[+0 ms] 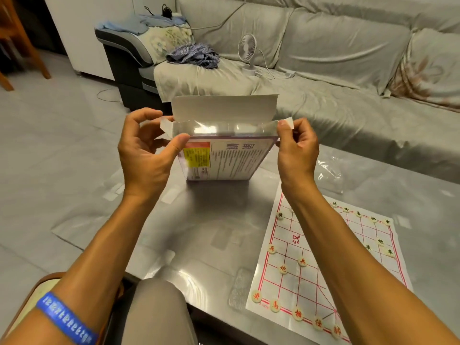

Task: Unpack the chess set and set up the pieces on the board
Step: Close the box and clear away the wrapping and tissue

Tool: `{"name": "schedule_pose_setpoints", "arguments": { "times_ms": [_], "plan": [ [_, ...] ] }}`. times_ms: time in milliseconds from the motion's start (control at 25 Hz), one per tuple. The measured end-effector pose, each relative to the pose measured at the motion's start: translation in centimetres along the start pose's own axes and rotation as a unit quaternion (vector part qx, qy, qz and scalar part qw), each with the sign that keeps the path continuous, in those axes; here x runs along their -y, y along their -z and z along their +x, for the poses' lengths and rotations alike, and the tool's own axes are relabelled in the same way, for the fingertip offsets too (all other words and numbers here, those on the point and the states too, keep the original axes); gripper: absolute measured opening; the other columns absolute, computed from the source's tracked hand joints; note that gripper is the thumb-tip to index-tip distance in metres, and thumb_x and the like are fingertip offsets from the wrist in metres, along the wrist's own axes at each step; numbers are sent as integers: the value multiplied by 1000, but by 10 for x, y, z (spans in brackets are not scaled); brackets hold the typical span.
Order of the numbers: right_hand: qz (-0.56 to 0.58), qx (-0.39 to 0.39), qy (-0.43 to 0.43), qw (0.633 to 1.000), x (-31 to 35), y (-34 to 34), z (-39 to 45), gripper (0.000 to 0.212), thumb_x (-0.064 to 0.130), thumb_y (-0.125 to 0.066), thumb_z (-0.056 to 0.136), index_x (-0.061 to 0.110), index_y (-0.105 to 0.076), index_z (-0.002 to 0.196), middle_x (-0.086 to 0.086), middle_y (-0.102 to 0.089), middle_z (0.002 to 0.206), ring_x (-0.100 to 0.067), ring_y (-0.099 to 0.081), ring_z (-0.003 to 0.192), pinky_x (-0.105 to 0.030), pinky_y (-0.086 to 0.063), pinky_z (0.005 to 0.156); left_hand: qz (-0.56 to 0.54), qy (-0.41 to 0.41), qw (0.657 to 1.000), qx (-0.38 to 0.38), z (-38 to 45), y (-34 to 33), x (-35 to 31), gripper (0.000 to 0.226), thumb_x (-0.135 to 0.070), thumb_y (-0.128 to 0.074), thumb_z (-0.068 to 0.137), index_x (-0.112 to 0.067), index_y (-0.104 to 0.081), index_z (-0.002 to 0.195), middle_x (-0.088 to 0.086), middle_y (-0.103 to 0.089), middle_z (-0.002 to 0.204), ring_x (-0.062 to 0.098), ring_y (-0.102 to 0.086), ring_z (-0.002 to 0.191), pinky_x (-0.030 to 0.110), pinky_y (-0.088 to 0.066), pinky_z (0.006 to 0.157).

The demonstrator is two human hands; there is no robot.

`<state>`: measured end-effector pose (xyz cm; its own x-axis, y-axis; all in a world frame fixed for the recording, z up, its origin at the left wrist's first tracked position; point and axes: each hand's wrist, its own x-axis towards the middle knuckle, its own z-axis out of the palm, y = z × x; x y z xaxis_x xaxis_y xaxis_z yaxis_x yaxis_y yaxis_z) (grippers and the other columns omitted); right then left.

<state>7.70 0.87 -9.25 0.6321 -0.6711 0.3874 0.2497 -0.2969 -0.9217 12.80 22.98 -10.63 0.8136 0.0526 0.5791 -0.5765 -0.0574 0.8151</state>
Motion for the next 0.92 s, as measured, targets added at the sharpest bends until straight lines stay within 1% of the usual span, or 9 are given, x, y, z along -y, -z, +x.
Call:
{"name": "schedule_pose_setpoints", "arguments": {
  "times_ms": [120, 240, 360, 400, 440, 520, 600, 720, 920],
  "plan": [
    [89, 42, -44, 994, 4, -2, 9, 19, 29, -55, 96, 16, -52, 82, -4, -61, 83, -17, -59, 80, -40, -56, 77, -38, 33, 999, 6, 10, -8, -2, 50, -42, -73, 79, -23, -55, 121, -1, -64, 119, 17, -63, 109, 34, -56, 83],
    [202, 94, -72, 972, 1, 1, 12, 19, 30, -48, 99, 18, -56, 86, -2, -66, 90, -17, -61, 87, -35, -53, 78, -43, 41, 998, 23, 10, -16, -4, 26, -36, -64, 84, -28, -65, 109, -12, -60, 120, 2, -60, 109, 19, -54, 77],
    [207, 114, -87, 968, 4, 1, 19, 17, 23, -46, 100, 15, -59, 94, -4, -66, 97, -16, -61, 88, -31, -50, 77, -54, 46, 997, 23, 9, -22, -9, 16, -23, -57, 92, -27, -65, 106, -8, -58, 121, -10, -57, 105, 9, -49, 71],
    [206, 112, -99, 967, 6, 0, 22, 8, 16, -49, 98, 15, -57, 98, -4, -65, 99, -16, -62, 87, -31, -50, 75, -57, 52, 997, 20, 10, -23, -9, 17, -21, -55, 93, -24, -64, 108, -6, -59, 120, -9, -58, 104, 9, -49, 71],
    [216, 111, -114, 963, 9, 0, 25, 10, 9, -52, 96, 16, -54, 103, -4, -64, 101, -15, -62, 86, -31, -51, 74, -65, 59, 996, 19, 11, -24, -9, 19, -19, -55, 94, -21, -63, 112, -3, -61, 118, -4, -61, 103, 12, -51, 72],
    [232, 131, -125, 956, 16, 1, 35, 31, 0, -54, 91, 22, -52, 113, -3, -62, 105, -15, -64, 90, -30, -54, 76, -96, 69, 993, 20, 17, -26, -8, 30, -18, -57, 94, -15, -52, 123, 2, -63, 114, 8, -64, 102, 22, -55, 76],
    [177, 173, -86, 965, 22, 3, 43, 36, -3, -51, 91, 24, -57, 113, -3, -64, 104, -16, -65, 94, -33, -55, 81, -113, 70, 991, 31, 23, -27, -7, 44, -18, -58, 94, -20, -38, 133, 4, -63, 112, 13, -65, 103, 26, -55, 79],
    [38, 213, 4, 976, 23, 8, 48, 21, 3, -52, 94, 19, -65, 96, -7, -68, 102, -22, -66, 96, -36, -56, 85, -79, 51, 994, 58, 31, -29, -6, 50, -25, -55, 95, -28, -33, 139, -2, -63, 109, 9, -63, 103, 21, -54, 77],
    [55, 266, 18, 962, 18, 8, 44, 26, 1, -45, 89, 17, -61, 102, 5, -68, 92, -13, -64, 91, -29, -53, 81, -103, 71, 991, 44, 36, -28, 3, 51, -24, -61, 92, -22, -36, 136, -3, -61, 112, 11, -64, 103, 22, -53, 77]
  ]
}}
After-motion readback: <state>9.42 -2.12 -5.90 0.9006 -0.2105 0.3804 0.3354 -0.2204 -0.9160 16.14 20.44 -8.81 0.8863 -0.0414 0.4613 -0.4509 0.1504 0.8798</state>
